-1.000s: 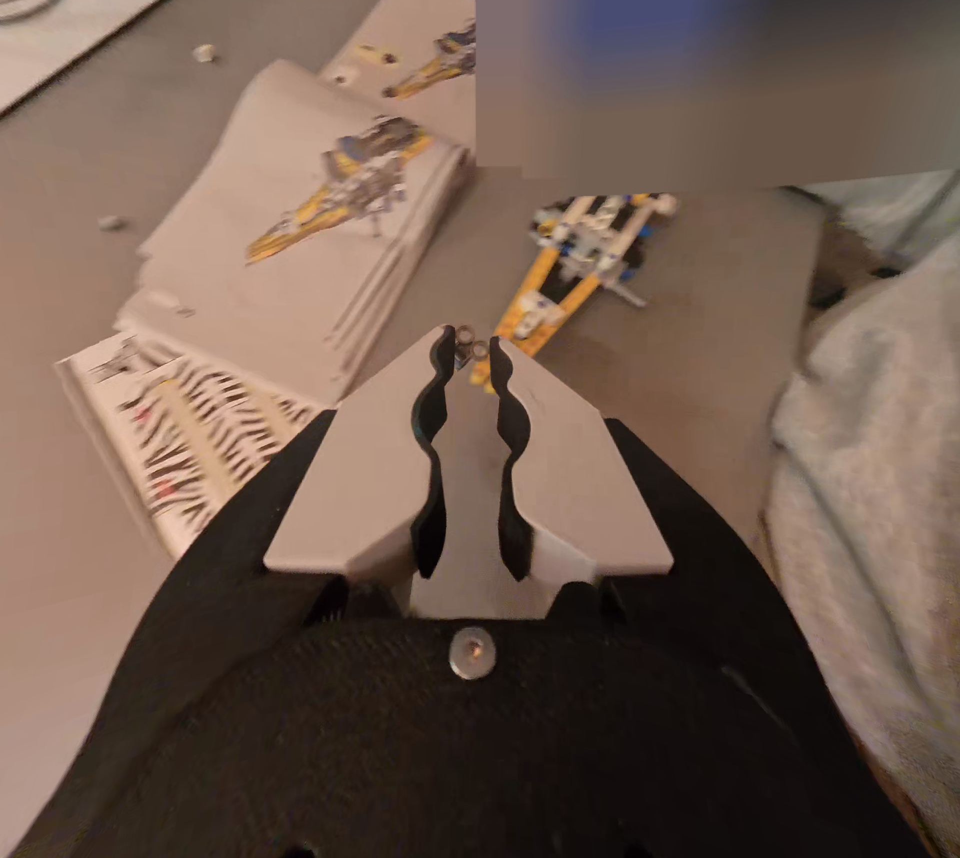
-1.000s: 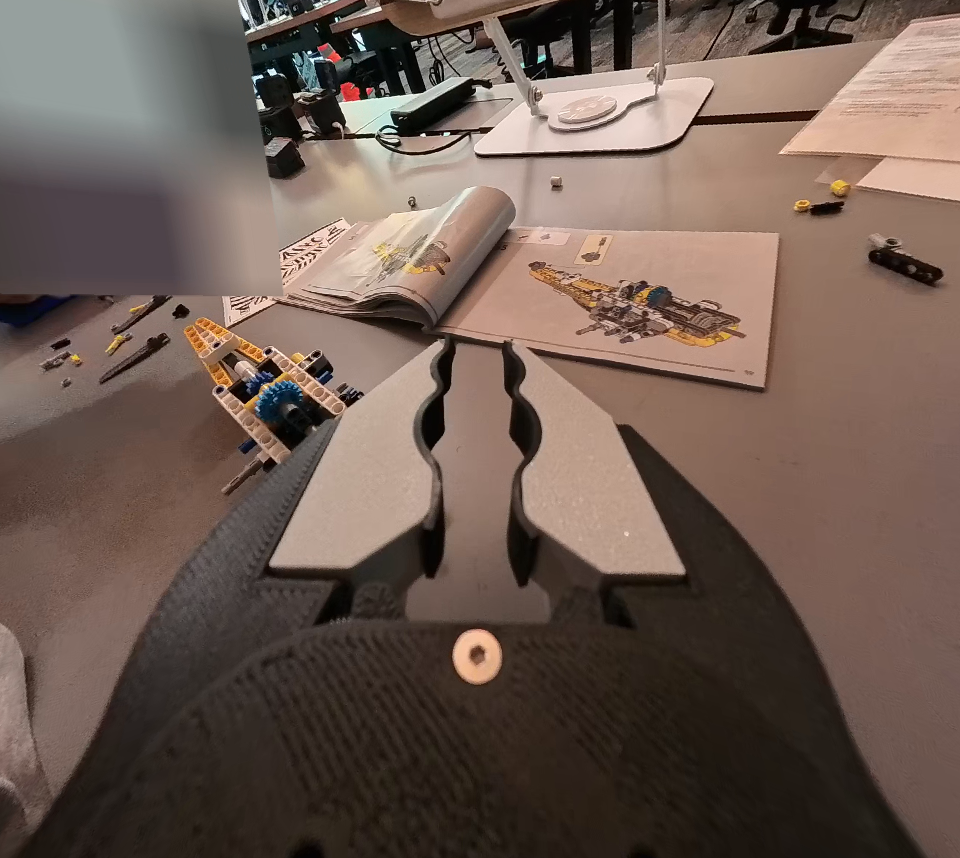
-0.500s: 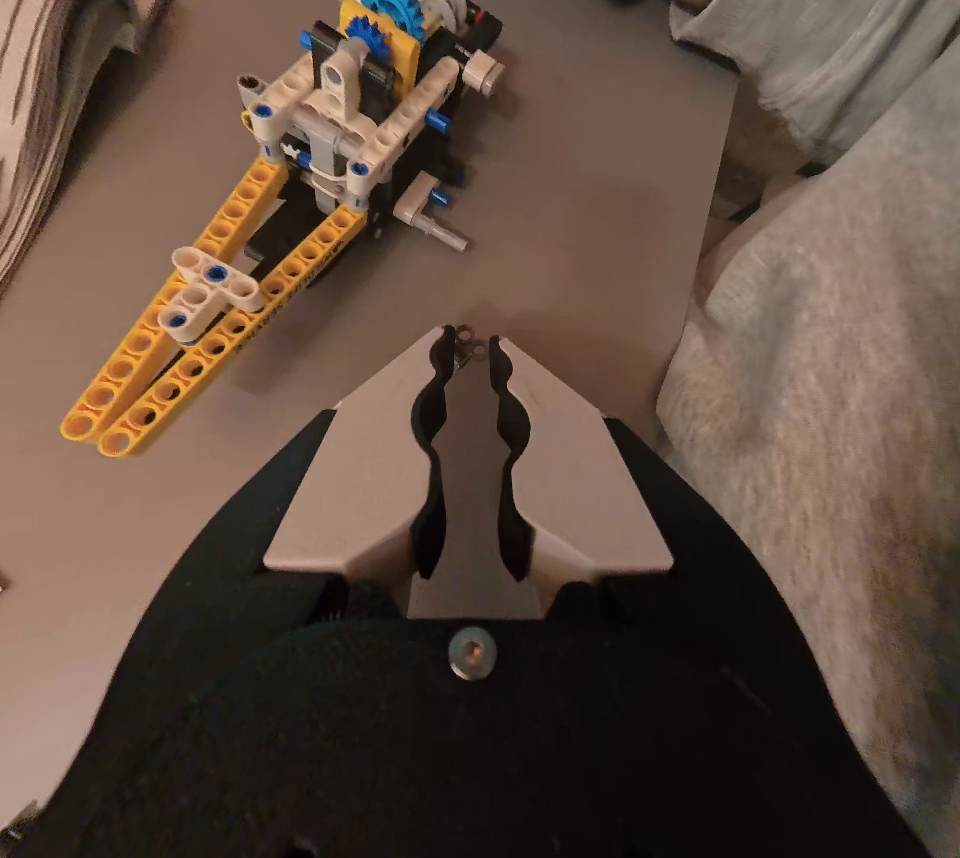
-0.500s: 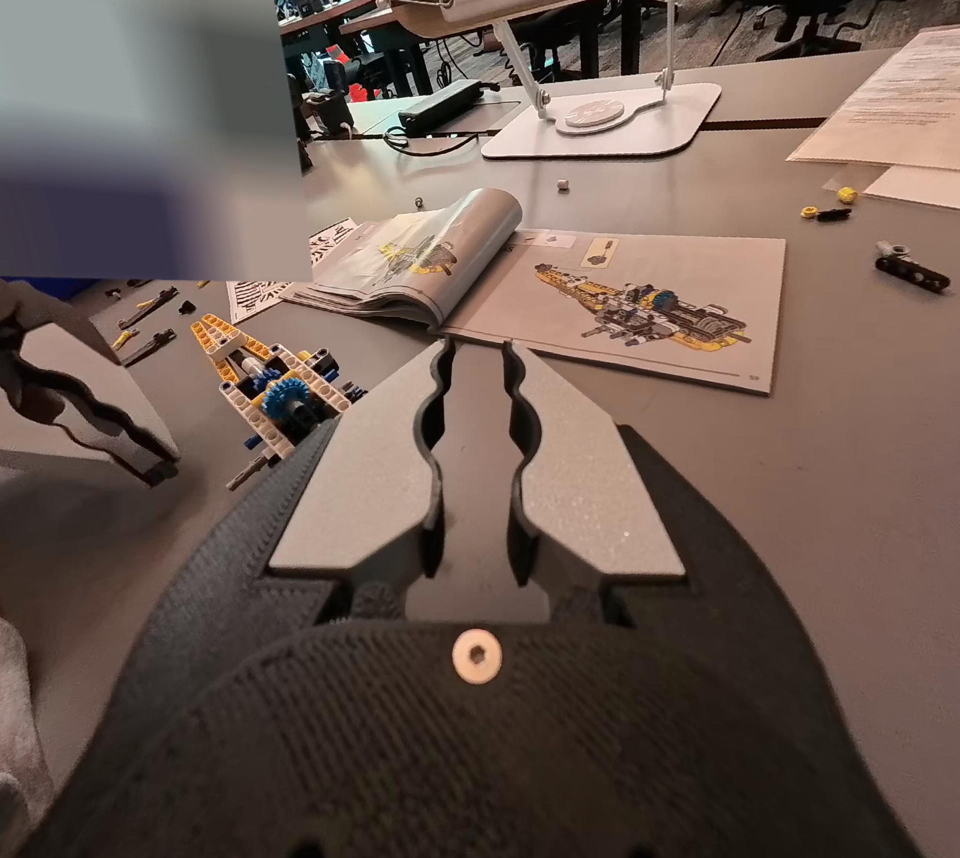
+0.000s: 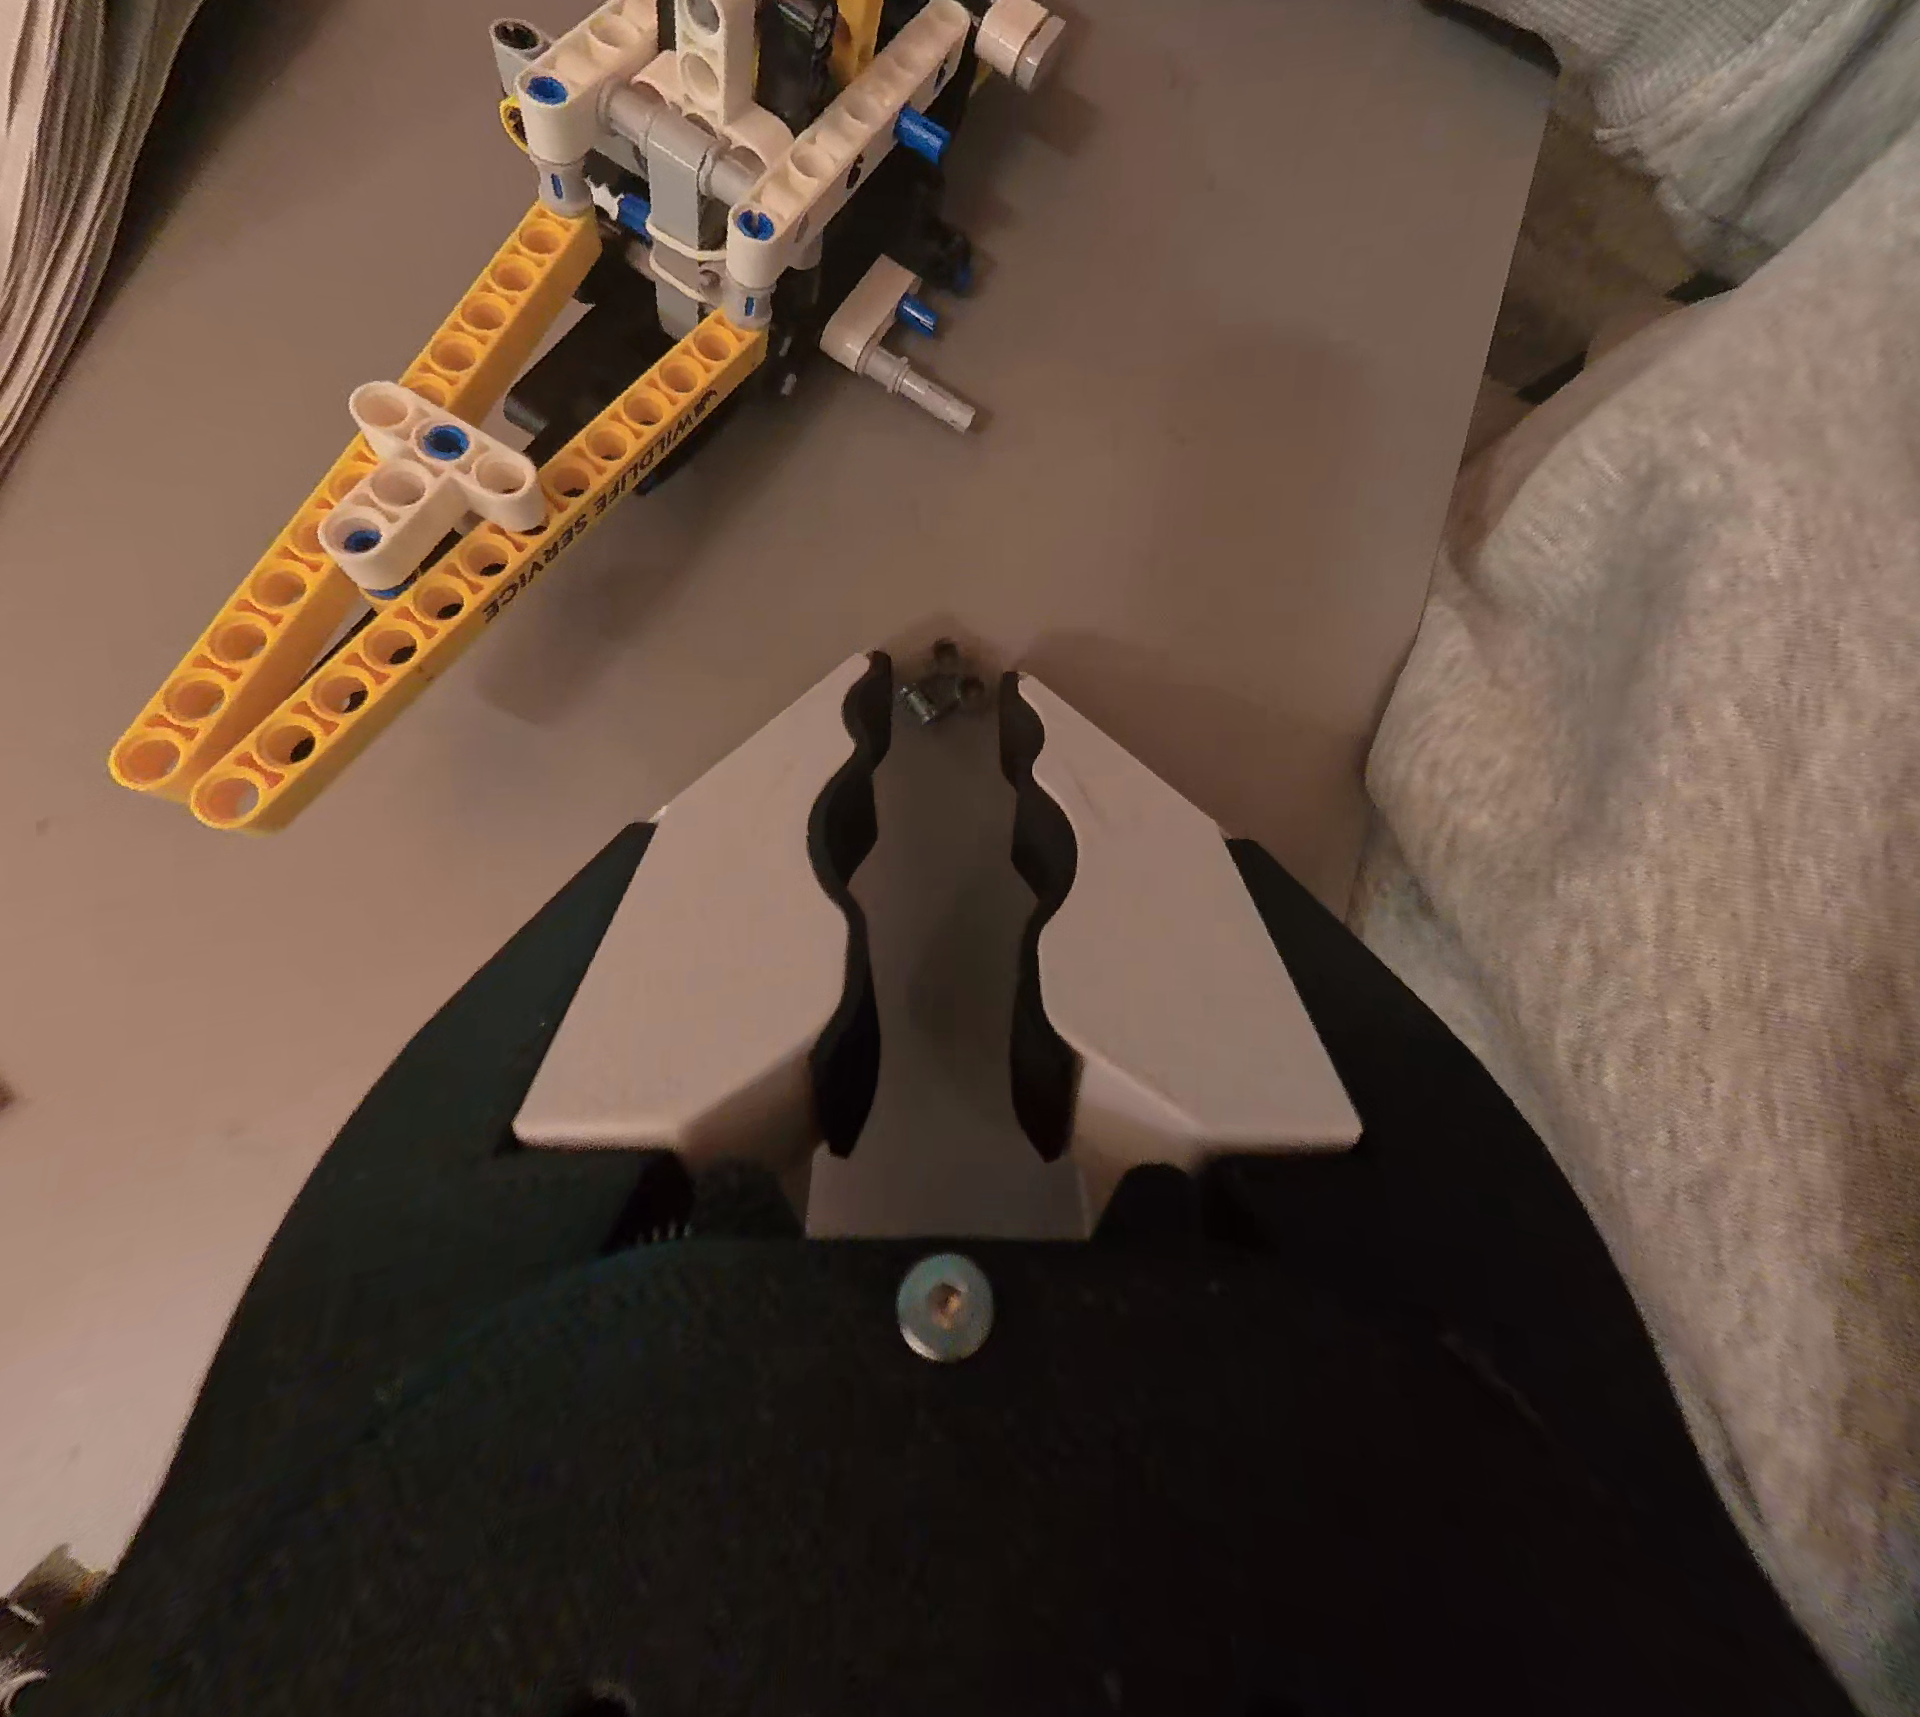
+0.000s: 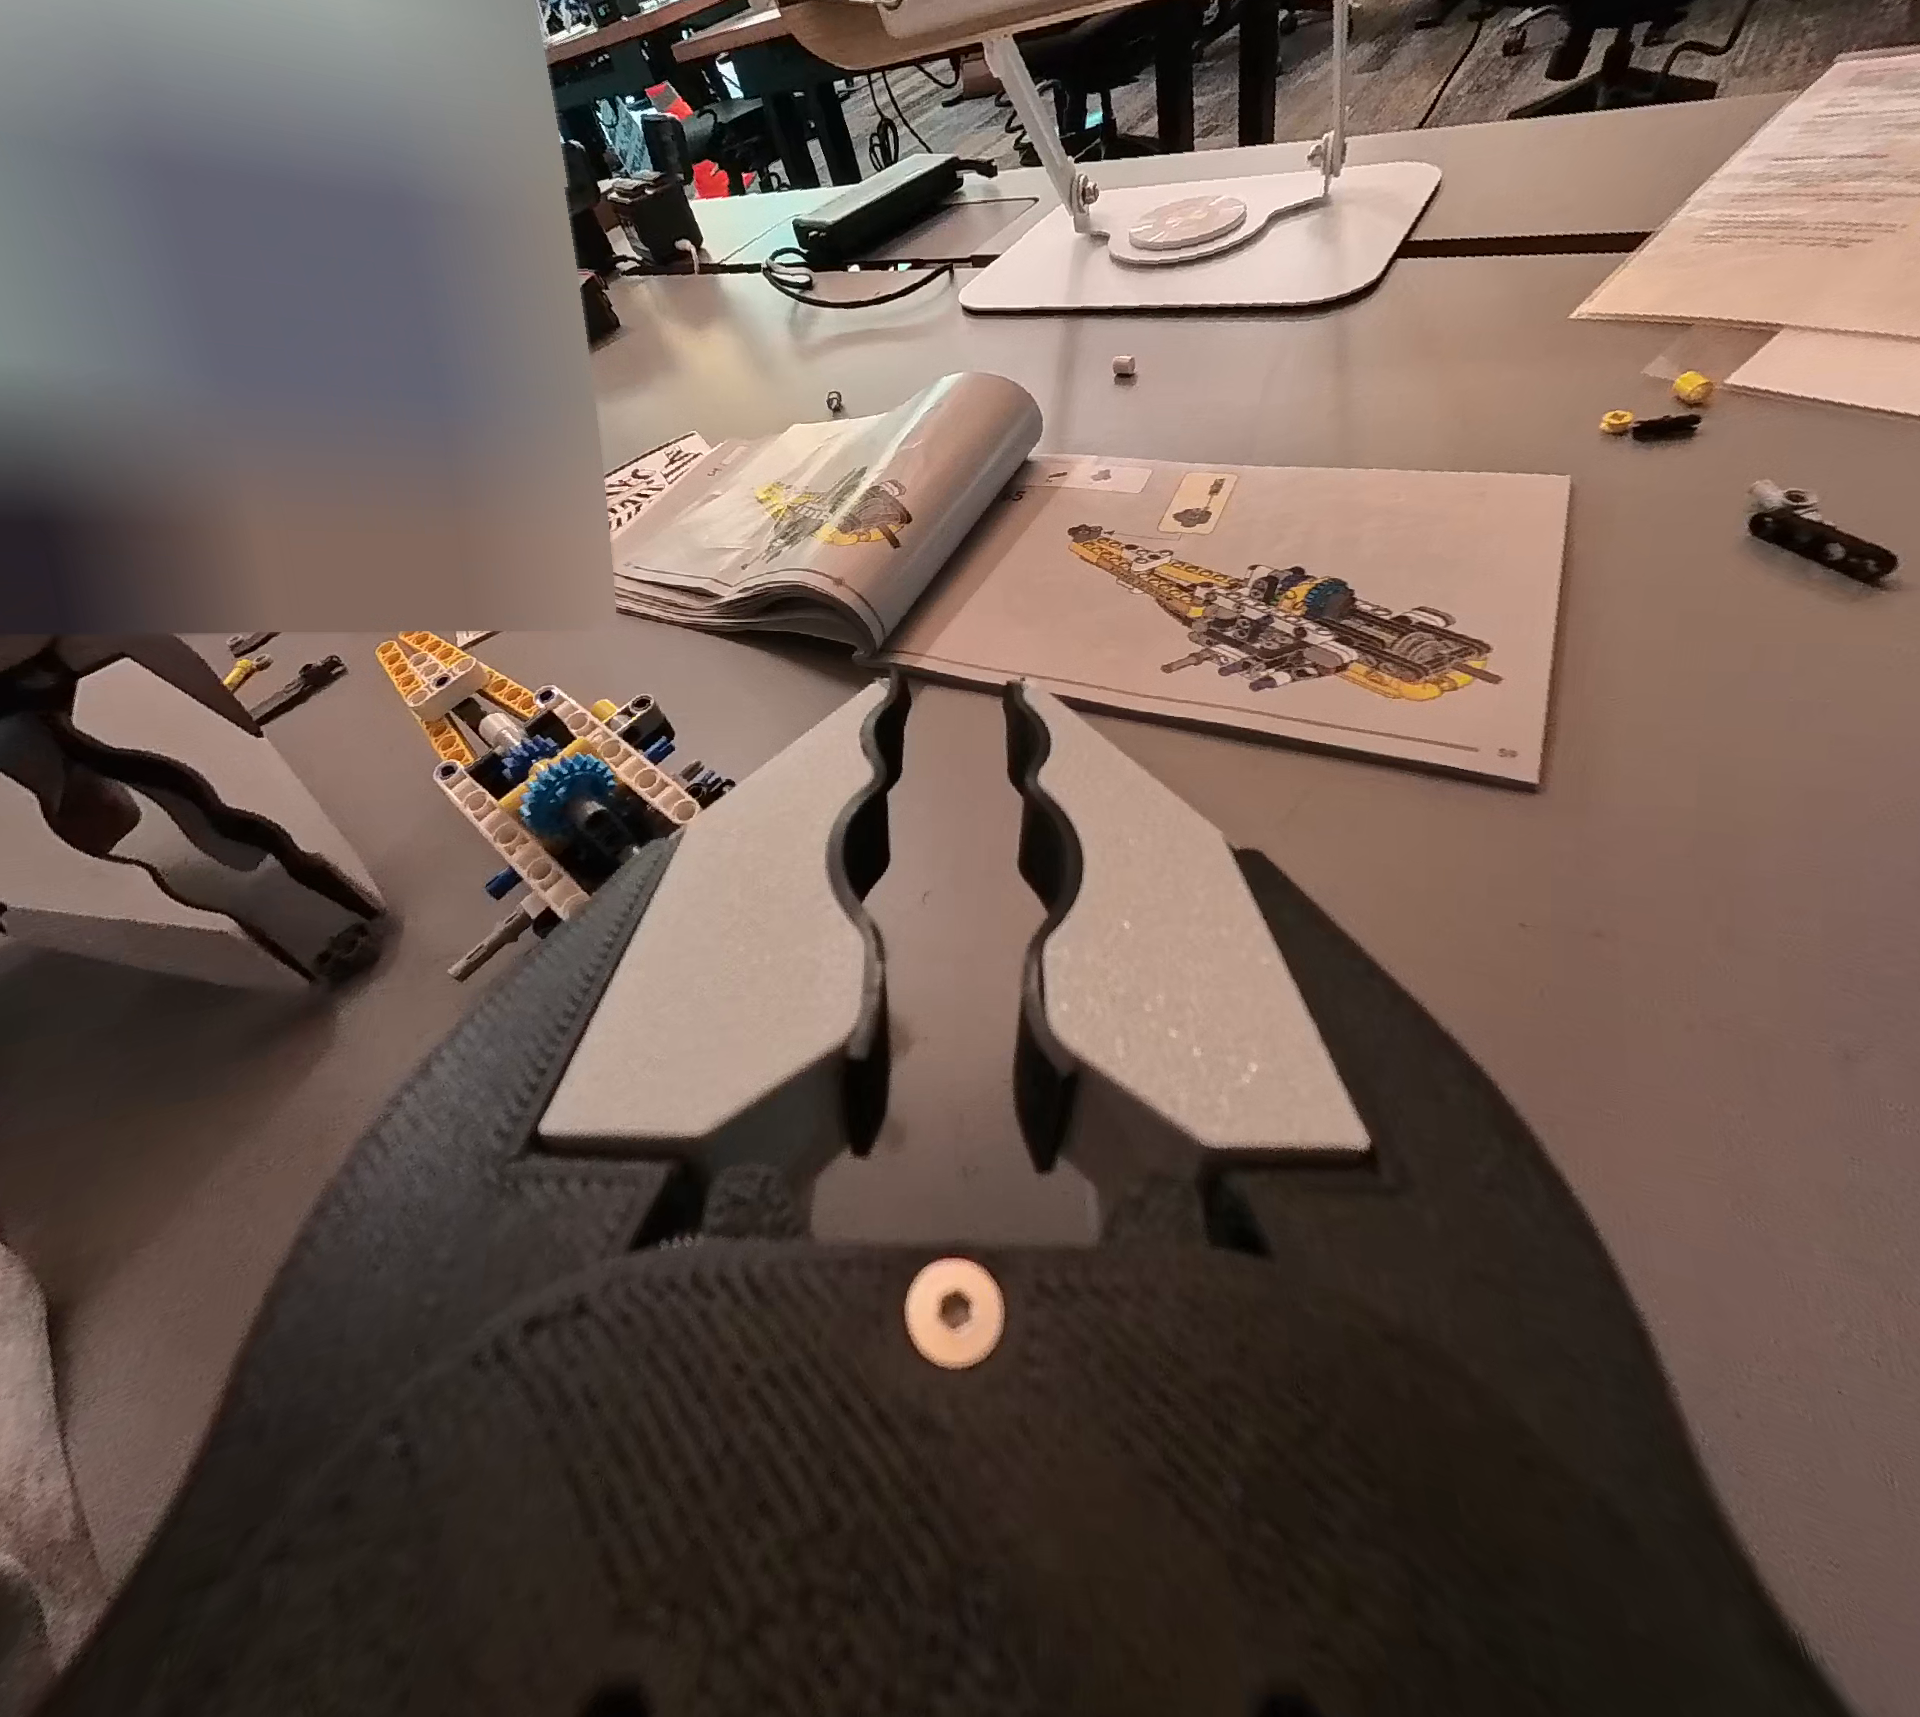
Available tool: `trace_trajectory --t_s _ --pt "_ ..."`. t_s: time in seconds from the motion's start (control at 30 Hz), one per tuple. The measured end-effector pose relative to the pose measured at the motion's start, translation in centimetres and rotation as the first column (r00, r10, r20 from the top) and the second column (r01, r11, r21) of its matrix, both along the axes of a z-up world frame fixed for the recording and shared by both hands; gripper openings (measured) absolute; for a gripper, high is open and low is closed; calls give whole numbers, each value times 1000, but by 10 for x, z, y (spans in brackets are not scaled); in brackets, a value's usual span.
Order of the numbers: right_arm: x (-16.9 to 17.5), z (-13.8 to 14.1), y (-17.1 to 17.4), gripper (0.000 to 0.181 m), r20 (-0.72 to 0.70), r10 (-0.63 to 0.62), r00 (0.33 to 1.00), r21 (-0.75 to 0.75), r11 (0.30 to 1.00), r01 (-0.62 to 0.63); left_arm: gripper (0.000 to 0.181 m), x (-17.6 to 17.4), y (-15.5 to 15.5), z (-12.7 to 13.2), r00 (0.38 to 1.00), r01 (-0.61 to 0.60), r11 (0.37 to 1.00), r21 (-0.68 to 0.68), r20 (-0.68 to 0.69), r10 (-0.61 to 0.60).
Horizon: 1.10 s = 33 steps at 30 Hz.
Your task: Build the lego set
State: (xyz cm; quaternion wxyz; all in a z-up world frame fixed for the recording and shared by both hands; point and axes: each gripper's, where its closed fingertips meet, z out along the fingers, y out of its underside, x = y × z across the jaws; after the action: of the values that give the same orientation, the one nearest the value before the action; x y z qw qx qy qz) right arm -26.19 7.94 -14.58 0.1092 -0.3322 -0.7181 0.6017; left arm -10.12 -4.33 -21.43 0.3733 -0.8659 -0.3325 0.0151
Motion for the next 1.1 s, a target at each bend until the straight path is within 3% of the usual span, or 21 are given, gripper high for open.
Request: trace_trajectory --t_s 0.03,0.37,0.57,0.7,0.87,0.97,1.1 --pt "0 0 0 18 1 0 1000 -1 1000 0 19 0 -1 0 1000 -3 1000 2 1 3" --pt "1 0 -1 18 -6 5 1000 0 1000 -5 19 11 0 -2 999 -15 1000 16 31 14" --pt "1 0 -1 18 -2 6 1000 -2 1000 -6 19 9 -3 7 996 -84 995 54 -2 84" --pt "1 -2 -2 17 -5 8 1000 18 1000 -8 19 -3 -4 26 979 -171 966 195 -73 188" --pt "0 -7 -6 15 -44 -13 999 97 995 17 20 -15 5 68 944 -213 824 524 -107 312" --pt "4 0 -6 15 -95 -35 995 129 990 47 23 -5 4 75 952 -184 813 553 -106 288" --pt "18 37 -28 14 -207 -36 978 122 991 62 22 2 -1 79 954 -163 814 557 -121 274"
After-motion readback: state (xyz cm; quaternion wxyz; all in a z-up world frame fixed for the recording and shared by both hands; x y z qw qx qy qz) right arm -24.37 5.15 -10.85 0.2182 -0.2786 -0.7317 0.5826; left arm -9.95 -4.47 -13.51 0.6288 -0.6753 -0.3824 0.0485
